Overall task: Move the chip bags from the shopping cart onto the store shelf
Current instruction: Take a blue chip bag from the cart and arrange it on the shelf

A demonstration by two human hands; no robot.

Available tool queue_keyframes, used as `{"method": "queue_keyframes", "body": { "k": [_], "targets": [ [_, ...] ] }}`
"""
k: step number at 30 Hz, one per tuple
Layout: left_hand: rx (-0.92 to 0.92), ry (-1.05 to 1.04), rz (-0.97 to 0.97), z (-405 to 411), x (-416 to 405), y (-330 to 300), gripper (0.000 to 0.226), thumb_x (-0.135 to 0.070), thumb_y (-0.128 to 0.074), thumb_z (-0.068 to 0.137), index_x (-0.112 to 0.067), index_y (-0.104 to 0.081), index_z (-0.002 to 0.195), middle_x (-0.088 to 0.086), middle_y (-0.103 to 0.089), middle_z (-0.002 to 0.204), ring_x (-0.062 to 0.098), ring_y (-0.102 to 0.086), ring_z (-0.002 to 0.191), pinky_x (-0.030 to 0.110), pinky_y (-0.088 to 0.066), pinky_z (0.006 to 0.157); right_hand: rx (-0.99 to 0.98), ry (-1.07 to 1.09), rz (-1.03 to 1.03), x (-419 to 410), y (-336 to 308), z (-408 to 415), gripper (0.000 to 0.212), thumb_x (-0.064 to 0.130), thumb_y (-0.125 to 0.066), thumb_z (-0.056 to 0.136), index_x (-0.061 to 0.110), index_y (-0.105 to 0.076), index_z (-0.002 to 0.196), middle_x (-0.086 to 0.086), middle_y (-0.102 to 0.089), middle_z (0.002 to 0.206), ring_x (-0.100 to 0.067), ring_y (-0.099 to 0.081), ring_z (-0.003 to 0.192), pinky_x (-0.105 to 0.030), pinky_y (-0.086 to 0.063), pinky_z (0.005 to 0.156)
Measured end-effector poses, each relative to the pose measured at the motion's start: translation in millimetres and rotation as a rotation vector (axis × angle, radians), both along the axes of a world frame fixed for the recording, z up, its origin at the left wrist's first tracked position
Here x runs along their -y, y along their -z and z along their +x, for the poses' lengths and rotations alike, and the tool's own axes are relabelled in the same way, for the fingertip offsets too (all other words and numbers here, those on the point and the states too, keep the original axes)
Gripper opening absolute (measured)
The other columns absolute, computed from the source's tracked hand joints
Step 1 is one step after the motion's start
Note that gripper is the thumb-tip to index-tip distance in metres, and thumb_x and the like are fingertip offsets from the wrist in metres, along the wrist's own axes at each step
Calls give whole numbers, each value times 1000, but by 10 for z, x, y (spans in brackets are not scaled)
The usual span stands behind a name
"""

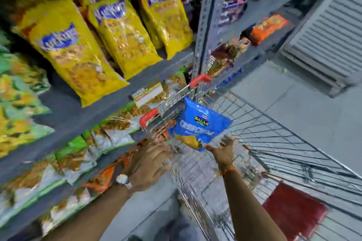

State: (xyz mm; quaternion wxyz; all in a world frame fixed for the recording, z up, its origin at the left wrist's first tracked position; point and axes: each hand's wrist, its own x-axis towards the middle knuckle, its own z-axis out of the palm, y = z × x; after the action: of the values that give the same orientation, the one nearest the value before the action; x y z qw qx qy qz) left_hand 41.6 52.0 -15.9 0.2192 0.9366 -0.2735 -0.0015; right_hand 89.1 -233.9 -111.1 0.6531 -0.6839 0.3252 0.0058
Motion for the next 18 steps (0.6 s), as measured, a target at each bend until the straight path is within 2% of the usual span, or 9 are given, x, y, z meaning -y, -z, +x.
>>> {"method": "queue_keyframes", "body": {
  "k": [1, 3, 5, 7, 8, 11, 13, 15, 18],
  "targets": [
    [10, 24, -3, 36, 15, 3, 47, -46, -36, 106, -14, -69, 117, 7, -68, 122, 26, -58, 117, 37, -39, 110, -7, -30, 30, 24, 180, 66, 111, 29, -99, 34, -6, -46, 125, -13, -50, 116, -20, -50, 100, 1, -40, 73],
    [80, -3, -58, 66, 97, 23, 50, -42, -32, 107, -12, -72, 106, 8, -69, 113, 24, -56, 112, 32, -32, 117, 4, -68, 88, 38, 437, 202, 99, 14, -98, 38, -1, -48, 122, -11, -53, 120, -15, -59, 104, -5, -49, 77],
    [136, -18, -103, 41, 153, 48, 53, -40, -30, 107, -10, -72, 95, 8, -69, 104, 24, -56, 107, 30, -26, 121, 12, -93, 123, 21, 564, 282, 93, 10, -95, 41, 2, -52, 124, -15, -64, 123, -11, -69, 105, -25, -60, 82],
    [144, -41, -154, 23, 180, 104, 59, -41, -26, 107, -9, -72, 89, 8, -69, 98, 24, -58, 103, 33, -28, 120, 28, -102, 165, -24, 640, 327, 84, -4, -92, 51, 7, -56, 126, -16, -69, 124, -26, -72, 108, -46, -62, 86],
    [164, -57, -175, 30, 190, 150, 63, -42, -23, 107, -9, -72, 86, 9, -69, 95, 25, -59, 100, 33, -31, 118, 33, -92, 186, -51, 654, 349, 79, -12, -90, 55, 6, -57, 125, -18, -71, 121, -31, -73, 106, -51, -62, 86],
    [201, -88, -226, 82, 222, 239, 70, -43, -19, 107, -8, -72, 77, 9, -69, 88, 25, -60, 92, 32, -36, 111, 59, -31, 184, -146, 700, 412, 68, -12, -90, 59, 4, -65, 119, -22, -74, 114, -38, -74, 103, -56, -62, 84],
    [238, -100, -243, 91, 241, 270, 71, -43, -18, 106, -8, -71, 74, 10, -69, 84, 25, -60, 89, 31, -38, 107, 104, 5, 127, -188, 706, 403, 56, -2, -93, 57, 25, -76, 104, -15, -77, 105, -40, -75, 102, -55, -62, 84],
    [267, -104, -232, 85, 246, 276, 70, -42, -18, 106, -8, -71, 74, 9, -68, 83, 26, -60, 87, 33, -40, 104, 138, -4, 88, -204, 654, 367, 51, 1, -93, 59, 35, -78, 94, -11, -78, 102, -38, -75, 101, -53, -62, 85],
    [254, -59, -184, 81, 205, 192, 63, -39, -22, 105, -7, -71, 80, 9, -67, 86, 27, -59, 90, 34, -37, 110, 142, -45, 59, -197, 502, 291, 43, 8, -94, 61, 30, -77, 94, -15, -78, 105, -35, -76, 99, -57, -61, 85]
  ]
}}
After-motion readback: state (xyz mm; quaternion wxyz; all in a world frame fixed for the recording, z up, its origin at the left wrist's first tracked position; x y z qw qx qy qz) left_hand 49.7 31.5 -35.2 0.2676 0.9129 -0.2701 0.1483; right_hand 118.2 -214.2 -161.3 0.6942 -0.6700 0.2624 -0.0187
